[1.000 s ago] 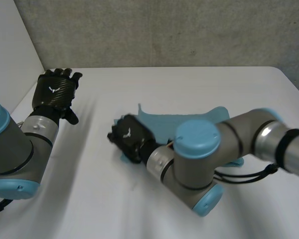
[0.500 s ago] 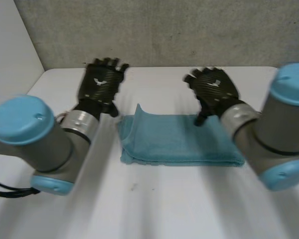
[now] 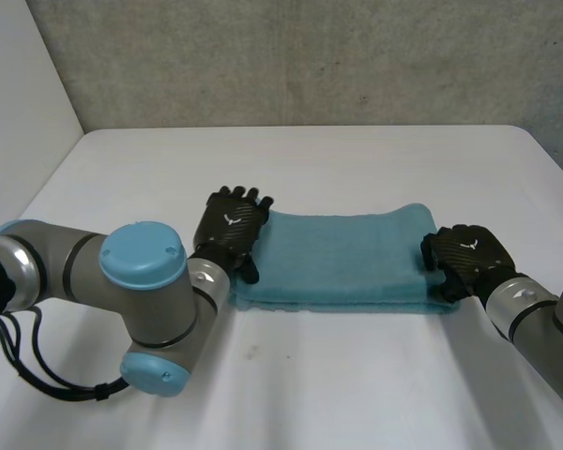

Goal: Fold the laundry

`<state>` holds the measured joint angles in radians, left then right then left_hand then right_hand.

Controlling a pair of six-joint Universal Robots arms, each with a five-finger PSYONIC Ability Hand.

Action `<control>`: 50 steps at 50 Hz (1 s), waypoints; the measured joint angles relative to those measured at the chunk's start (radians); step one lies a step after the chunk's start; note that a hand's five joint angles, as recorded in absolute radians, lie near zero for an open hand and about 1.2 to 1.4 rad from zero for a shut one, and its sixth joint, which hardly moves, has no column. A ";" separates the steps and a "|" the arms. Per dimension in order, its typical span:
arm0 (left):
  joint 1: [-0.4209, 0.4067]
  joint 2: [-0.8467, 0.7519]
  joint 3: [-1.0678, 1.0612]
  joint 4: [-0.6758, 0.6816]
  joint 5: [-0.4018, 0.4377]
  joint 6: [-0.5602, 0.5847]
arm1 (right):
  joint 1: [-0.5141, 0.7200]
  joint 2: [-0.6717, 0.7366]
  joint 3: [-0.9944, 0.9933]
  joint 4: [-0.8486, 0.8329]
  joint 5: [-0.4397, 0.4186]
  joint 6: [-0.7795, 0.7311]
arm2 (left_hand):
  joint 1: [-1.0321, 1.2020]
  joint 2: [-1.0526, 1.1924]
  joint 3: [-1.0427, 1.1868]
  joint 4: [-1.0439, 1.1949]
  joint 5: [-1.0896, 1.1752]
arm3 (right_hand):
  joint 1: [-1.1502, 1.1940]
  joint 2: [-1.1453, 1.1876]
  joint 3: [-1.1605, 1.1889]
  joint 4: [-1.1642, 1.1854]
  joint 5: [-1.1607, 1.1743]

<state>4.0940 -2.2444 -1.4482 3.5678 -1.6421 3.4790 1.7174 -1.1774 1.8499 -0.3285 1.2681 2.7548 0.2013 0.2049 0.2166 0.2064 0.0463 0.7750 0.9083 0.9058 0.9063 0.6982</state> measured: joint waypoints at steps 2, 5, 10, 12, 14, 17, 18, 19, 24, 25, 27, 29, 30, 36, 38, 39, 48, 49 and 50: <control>0.003 0.011 -0.015 -0.005 -0.013 0.000 | -0.008 0.006 0.002 -0.004 0.003 -0.023 | 0.000 0.000 0.000 0.000 0.000 | 0.029 0.036 0.038 0.037 0.033; 0.005 0.041 -0.049 -0.010 -0.030 0.000 | -0.027 0.016 0.004 -0.004 0.008 -0.072 | 0.000 0.000 0.000 0.000 0.000 | 0.058 0.080 0.088 0.089 0.064; 0.004 0.098 -0.108 -0.010 -0.037 -0.003 | -0.053 0.021 0.005 0.010 0.013 -0.120 | 0.000 0.000 0.000 0.000 0.000 | -0.107 -0.148 -0.137 -0.137 -0.098; 0.003 0.121 -0.129 -0.010 -0.037 -0.005 | -0.057 0.021 0.007 0.021 0.013 -0.124 | 0.000 0.000 0.000 0.000 0.000 | -0.136 -0.195 -0.194 -0.191 -0.143; 0.003 0.136 -0.142 -0.010 -0.036 -0.006 | -0.059 0.020 0.009 0.028 0.013 -0.123 | 0.000 0.000 0.000 0.000 0.000 | -0.154 -0.216 -0.225 -0.225 -0.166; 0.002 0.159 -0.162 -0.009 -0.034 -0.008 | -0.060 0.018 0.012 0.039 0.012 -0.120 | 0.000 0.000 0.000 0.000 0.000 | -0.169 -0.217 -0.229 -0.230 -0.174; 0.002 0.159 -0.162 -0.009 -0.034 -0.008 | -0.060 0.018 0.012 0.039 0.012 -0.120 | 0.000 0.000 0.000 0.000 0.000 | -0.169 -0.217 -0.229 -0.230 -0.174; 0.002 0.168 -0.170 -0.009 -0.034 -0.009 | -0.060 0.018 0.014 0.042 0.011 -0.118 | 0.000 0.000 0.000 0.000 0.000 | -0.173 -0.217 -0.229 -0.230 -0.175; 0.002 0.192 -0.190 -0.009 -0.034 -0.010 | -0.058 0.017 0.019 0.042 0.006 -0.112 | 0.000 0.000 0.000 0.000 0.000 | -0.140 -0.171 -0.184 -0.182 -0.141; 0.002 0.195 -0.192 -0.009 -0.034 -0.011 | -0.057 0.017 0.020 0.042 0.006 -0.111 | 0.000 0.000 0.000 0.000 -0.001 | -0.112 -0.132 -0.143 -0.142 -0.107; 0.003 0.206 -0.201 -0.010 -0.034 -0.011 | -0.058 0.019 0.019 0.038 0.003 -0.109 | 0.000 0.000 0.000 0.000 -0.001 | -0.021 0.010 -0.002 -0.003 0.006; 0.005 0.216 -0.209 -0.010 -0.035 -0.012 | -0.059 0.021 0.016 0.036 0.003 -0.108 | 0.000 0.000 0.000 0.000 0.000 | 0.092 0.186 0.185 0.186 0.177; 0.008 0.226 -0.217 -0.010 -0.035 -0.012 | -0.059 0.023 0.012 0.035 0.004 -0.109 | 0.000 0.000 0.000 0.000 0.000 | 0.103 0.243 0.241 0.240 0.219; 0.031 0.269 -0.249 -0.010 -0.035 -0.012 | -0.058 0.025 -0.032 0.024 0.013 -0.126 | 0.000 0.000 0.000 0.000 0.000 | 0.116 0.268 0.275 0.285 0.248; 0.045 0.291 -0.265 -0.011 -0.035 -0.012 | -0.050 0.020 -0.065 0.022 0.022 -0.134 | 0.000 0.000 0.000 0.000 0.000 | 0.118 0.268 0.275 0.285 0.251; 0.055 0.308 -0.275 -0.012 -0.034 -0.012 | -0.037 0.014 -0.089 0.023 0.029 -0.138 | 0.000 0.000 0.000 0.000 0.000 | 0.118 0.268 0.275 0.285 0.257; 0.124 0.417 -0.331 -0.029 -0.034 -0.013 | 0.257 0.015 -0.335 0.056 0.090 -0.142 | 0.000 0.000 0.000 0.000 0.000 | 0.141 0.268 0.276 0.285 0.280; 0.133 0.432 -0.337 -0.032 -0.034 -0.013 | 0.310 0.033 -0.372 0.063 0.096 -0.143 | 0.000 0.000 0.000 0.000 0.000 | 0.153 0.268 0.276 0.286 0.283; 0.140 0.441 -0.341 -0.033 -0.034 -0.014 | 0.347 0.049 -0.398 0.068 0.097 -0.144 | 0.000 0.000 0.000 0.000 0.000 | 0.153 0.268 0.276 0.286 0.283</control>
<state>4.2337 -1.8035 -1.7895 3.5343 -1.6764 3.4655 2.0643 -1.1287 1.4523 -0.2603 1.3655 2.6107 0.2013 0.2049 0.2166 0.2064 0.0462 0.9278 1.1766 1.1816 1.1918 0.9815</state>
